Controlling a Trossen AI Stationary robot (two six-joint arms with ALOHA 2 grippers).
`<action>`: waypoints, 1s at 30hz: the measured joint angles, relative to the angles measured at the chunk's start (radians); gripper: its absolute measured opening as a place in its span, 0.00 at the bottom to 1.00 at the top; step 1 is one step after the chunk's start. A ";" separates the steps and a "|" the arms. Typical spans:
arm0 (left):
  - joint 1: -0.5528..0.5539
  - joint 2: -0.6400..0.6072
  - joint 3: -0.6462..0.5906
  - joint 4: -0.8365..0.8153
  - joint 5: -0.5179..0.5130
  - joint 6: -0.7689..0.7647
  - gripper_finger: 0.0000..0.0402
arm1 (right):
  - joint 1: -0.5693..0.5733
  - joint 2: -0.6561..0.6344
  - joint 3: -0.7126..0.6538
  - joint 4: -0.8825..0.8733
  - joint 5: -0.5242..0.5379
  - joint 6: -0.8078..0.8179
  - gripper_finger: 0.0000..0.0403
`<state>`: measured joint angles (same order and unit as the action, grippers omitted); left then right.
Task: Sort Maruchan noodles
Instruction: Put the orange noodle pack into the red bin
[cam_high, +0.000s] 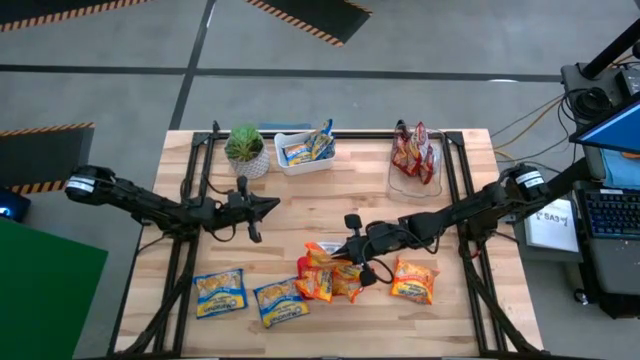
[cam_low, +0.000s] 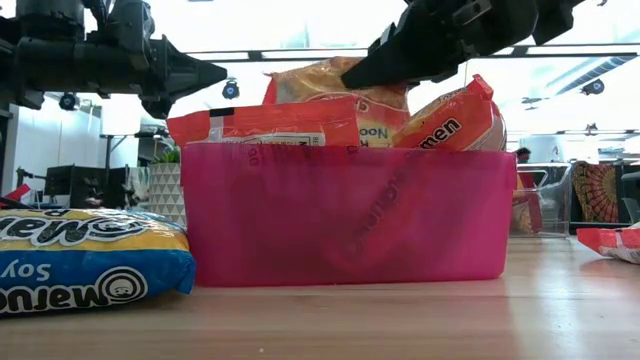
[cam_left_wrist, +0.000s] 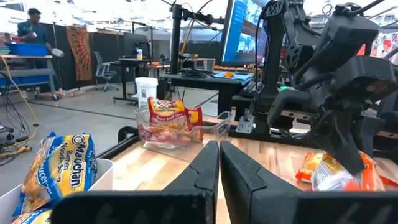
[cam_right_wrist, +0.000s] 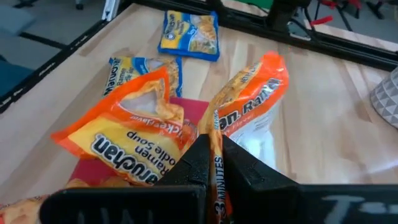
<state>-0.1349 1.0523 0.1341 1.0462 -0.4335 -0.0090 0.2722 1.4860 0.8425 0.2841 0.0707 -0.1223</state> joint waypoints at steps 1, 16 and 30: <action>0.000 0.000 0.000 0.000 0.000 0.000 0.00 | 0.000 0.000 0.000 -0.004 0.000 0.007 0.03; 0.000 0.000 0.000 0.009 0.000 0.000 0.00 | -0.006 0.001 0.087 -0.238 -0.019 0.067 0.11; 0.000 0.001 0.000 0.008 0.000 -0.005 0.00 | -0.004 0.002 0.291 -0.533 -0.019 0.070 0.18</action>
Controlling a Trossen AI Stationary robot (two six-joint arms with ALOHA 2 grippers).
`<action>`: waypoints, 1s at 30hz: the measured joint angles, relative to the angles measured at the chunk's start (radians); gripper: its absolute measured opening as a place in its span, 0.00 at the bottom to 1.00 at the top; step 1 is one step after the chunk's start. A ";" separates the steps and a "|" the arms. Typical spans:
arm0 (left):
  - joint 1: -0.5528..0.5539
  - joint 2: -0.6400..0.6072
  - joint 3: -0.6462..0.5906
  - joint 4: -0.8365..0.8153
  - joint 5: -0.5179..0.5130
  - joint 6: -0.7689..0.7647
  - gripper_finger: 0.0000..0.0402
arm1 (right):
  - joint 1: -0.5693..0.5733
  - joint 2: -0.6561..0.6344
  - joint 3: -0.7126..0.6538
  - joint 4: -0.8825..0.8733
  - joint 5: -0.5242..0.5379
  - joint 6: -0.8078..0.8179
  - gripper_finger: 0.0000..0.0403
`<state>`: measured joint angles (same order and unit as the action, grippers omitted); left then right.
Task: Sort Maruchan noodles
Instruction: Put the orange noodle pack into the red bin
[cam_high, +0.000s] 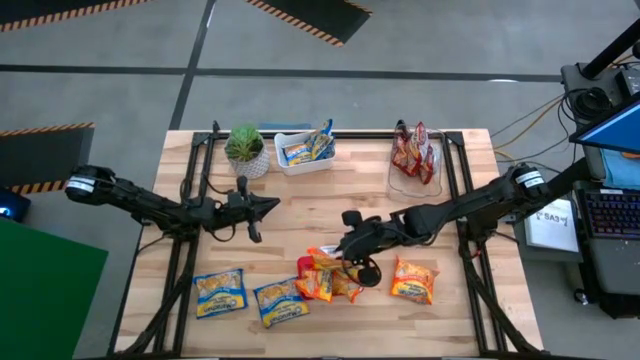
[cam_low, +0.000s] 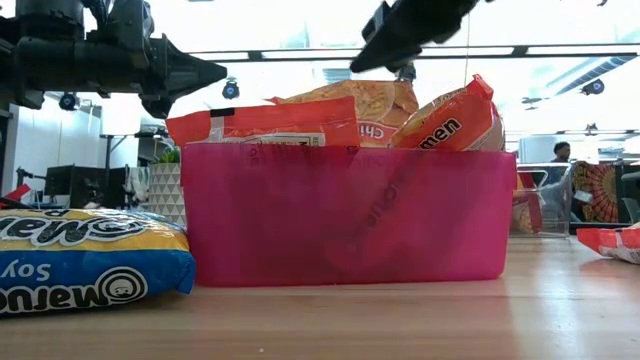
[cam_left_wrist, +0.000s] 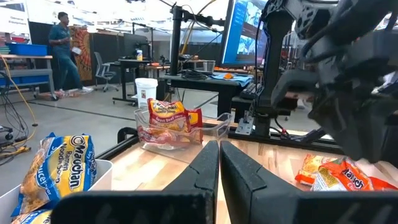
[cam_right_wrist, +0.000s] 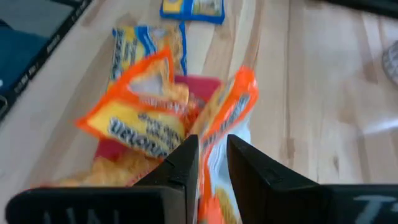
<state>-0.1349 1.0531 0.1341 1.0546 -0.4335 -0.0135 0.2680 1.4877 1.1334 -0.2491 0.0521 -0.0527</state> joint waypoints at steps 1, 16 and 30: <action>0.000 0.000 0.000 0.000 0.000 0.000 0.00 | 0.000 0.001 0.011 0.000 0.000 -0.002 0.17; 0.000 0.011 0.000 0.000 0.000 -0.005 0.00 | -0.044 0.065 -0.228 0.608 -0.001 0.032 0.02; 0.000 0.013 0.000 0.000 0.000 -0.011 0.00 | -0.115 0.234 -0.268 0.749 -0.237 0.195 0.02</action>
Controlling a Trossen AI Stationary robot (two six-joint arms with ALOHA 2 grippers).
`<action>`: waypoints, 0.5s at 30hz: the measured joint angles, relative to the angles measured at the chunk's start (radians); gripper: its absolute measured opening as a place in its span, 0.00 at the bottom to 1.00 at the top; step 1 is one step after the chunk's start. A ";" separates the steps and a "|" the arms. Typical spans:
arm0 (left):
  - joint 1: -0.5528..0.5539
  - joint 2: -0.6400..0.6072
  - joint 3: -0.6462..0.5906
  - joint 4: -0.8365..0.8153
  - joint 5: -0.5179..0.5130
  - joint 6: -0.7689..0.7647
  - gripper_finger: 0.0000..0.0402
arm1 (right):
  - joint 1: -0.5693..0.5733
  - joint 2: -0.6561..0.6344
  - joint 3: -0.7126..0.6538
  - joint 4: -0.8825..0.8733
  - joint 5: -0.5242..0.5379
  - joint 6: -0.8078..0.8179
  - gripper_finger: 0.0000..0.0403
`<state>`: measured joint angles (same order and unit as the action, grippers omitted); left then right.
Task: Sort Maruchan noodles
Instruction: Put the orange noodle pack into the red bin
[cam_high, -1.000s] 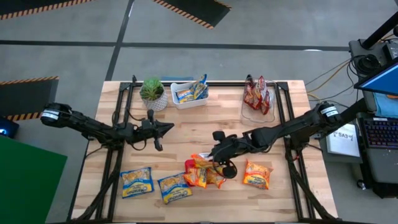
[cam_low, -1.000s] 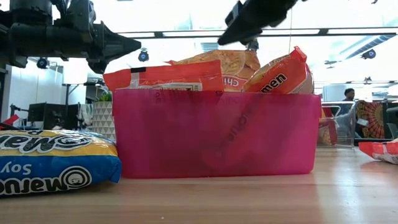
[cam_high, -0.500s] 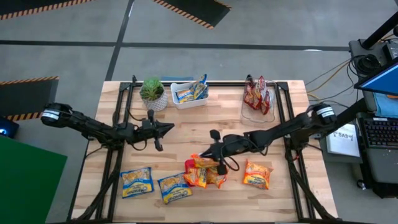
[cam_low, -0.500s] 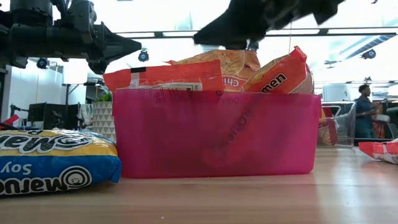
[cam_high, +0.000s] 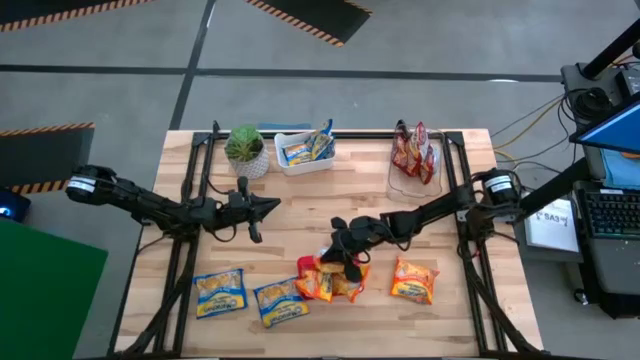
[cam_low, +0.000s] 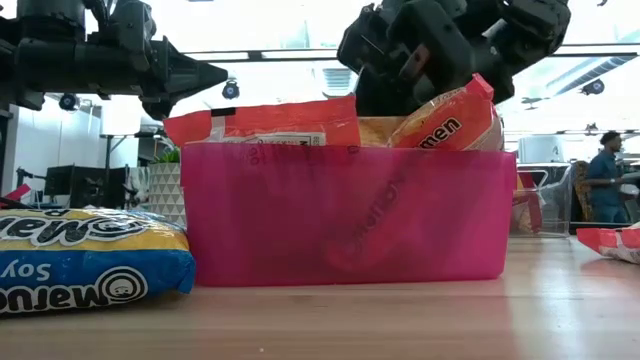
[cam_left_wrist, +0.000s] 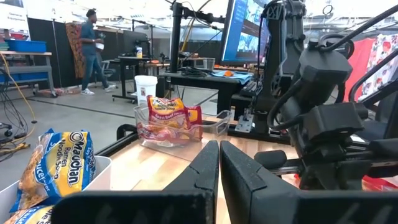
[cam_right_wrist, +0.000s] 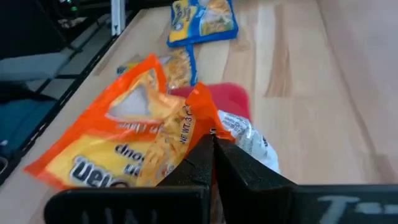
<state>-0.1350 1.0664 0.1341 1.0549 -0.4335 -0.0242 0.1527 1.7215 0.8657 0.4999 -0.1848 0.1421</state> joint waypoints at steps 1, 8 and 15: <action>0.000 0.000 0.000 0.000 0.000 0.000 0.00 | -0.003 0.002 -0.001 0.001 -0.001 0.001 0.02; 0.000 0.000 0.000 -0.006 0.000 0.000 0.00 | -0.009 -0.019 -0.005 -0.002 0.000 -0.017 0.02; 0.000 0.000 0.000 -0.004 0.000 0.000 0.00 | -0.009 -0.125 -0.004 -0.048 0.032 -0.059 0.02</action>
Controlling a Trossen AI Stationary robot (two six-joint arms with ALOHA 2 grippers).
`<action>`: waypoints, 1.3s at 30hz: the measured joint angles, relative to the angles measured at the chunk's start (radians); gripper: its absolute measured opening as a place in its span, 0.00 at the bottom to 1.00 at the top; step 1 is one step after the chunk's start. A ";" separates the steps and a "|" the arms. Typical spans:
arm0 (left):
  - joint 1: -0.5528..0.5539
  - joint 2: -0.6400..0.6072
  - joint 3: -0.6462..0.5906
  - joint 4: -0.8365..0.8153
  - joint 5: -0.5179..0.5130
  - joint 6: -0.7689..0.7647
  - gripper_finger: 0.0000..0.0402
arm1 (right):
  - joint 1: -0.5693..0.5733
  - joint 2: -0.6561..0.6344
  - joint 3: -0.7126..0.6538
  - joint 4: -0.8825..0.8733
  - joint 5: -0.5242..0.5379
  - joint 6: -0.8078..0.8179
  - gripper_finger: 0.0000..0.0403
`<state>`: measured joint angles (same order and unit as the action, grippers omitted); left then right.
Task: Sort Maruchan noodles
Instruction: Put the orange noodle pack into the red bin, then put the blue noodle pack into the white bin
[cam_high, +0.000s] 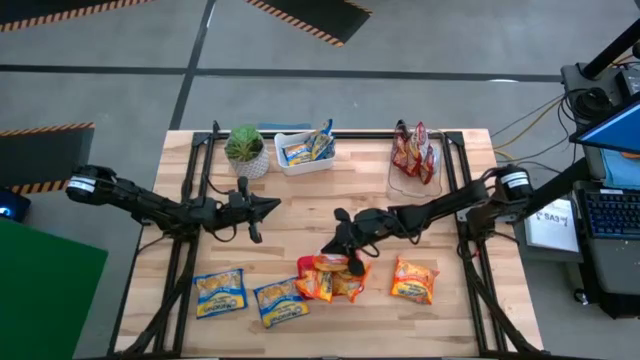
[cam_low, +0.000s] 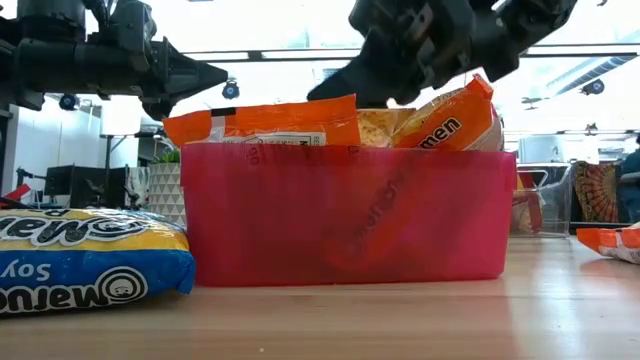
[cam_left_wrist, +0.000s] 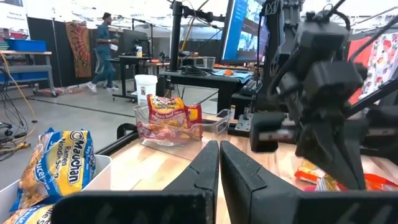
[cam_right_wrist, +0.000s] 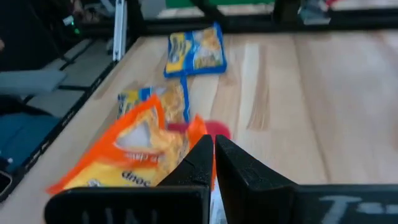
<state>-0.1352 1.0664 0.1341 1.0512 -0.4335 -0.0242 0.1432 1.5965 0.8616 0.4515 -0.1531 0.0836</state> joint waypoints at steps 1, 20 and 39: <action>0.000 0.000 0.000 0.000 0.000 0.000 0.00 | 0.000 -0.006 0.000 0.004 0.004 -0.005 0.02; -0.003 0.000 0.000 0.005 0.000 -0.022 0.00 | 0.004 0.229 0.000 0.243 -0.095 0.142 0.02; -0.004 0.000 0.014 0.009 0.000 -0.021 0.00 | -0.013 -0.281 0.019 -0.479 -0.055 0.272 0.02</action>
<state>-0.1390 1.0664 0.1485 1.0599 -0.4339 -0.0456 0.1303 1.3157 0.8806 -0.0272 -0.2085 0.3556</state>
